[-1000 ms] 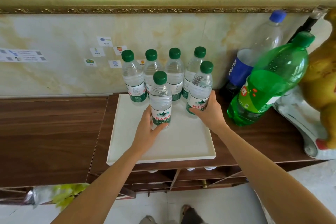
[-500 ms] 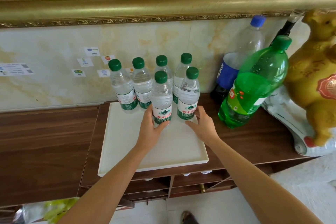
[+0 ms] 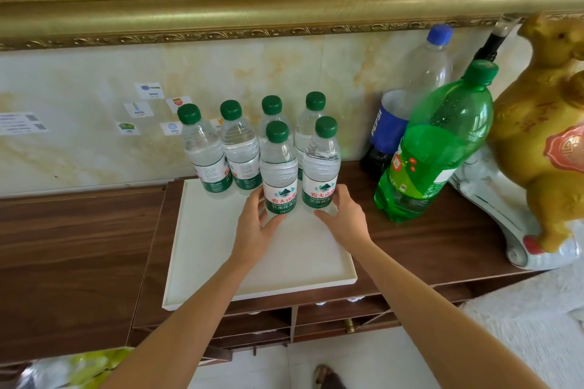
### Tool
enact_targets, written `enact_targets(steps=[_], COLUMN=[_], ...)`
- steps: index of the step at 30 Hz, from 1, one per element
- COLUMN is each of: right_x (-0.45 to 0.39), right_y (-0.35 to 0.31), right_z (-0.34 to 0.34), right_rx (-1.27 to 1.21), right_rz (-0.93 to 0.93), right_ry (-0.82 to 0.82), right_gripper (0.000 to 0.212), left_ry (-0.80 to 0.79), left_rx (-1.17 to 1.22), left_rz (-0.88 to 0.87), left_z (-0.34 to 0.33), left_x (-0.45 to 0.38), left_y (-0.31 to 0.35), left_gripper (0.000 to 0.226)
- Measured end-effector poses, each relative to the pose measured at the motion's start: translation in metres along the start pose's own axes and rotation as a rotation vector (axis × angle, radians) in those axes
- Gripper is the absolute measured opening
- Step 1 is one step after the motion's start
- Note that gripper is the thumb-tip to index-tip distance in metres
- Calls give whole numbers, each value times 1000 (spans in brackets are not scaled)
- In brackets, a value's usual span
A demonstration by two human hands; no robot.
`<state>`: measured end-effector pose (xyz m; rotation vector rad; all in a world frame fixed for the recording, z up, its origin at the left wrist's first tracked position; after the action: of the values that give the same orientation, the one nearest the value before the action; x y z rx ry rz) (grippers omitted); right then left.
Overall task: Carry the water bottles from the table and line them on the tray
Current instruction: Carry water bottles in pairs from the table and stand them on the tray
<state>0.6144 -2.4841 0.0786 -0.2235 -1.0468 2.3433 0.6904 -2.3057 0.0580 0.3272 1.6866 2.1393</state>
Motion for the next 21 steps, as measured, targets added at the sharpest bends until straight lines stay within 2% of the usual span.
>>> enact_targets(steps=[12, 21], right_x=[0, 1], right_y=[-2, -1], right_z=[4, 0], right_rx=[-49, -75], right_rz=[1, 7], right_ry=[4, 35], right_gripper=[50, 52], left_ry=[-95, -94], left_rx=[-97, -109], left_rz=[-12, 1], left_z=[0, 0], left_x=[-4, -4], left_y=[3, 5], left_gripper=[71, 71])
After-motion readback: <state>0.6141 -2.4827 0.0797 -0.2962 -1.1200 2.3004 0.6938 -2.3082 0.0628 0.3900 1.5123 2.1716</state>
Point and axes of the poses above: each hand's wrist, its own x-axis away from the middle knuckle, its own z-axis out of the back of the hand, y = z × x, the point moved 1 cm from there along -x, towards the middle knuckle
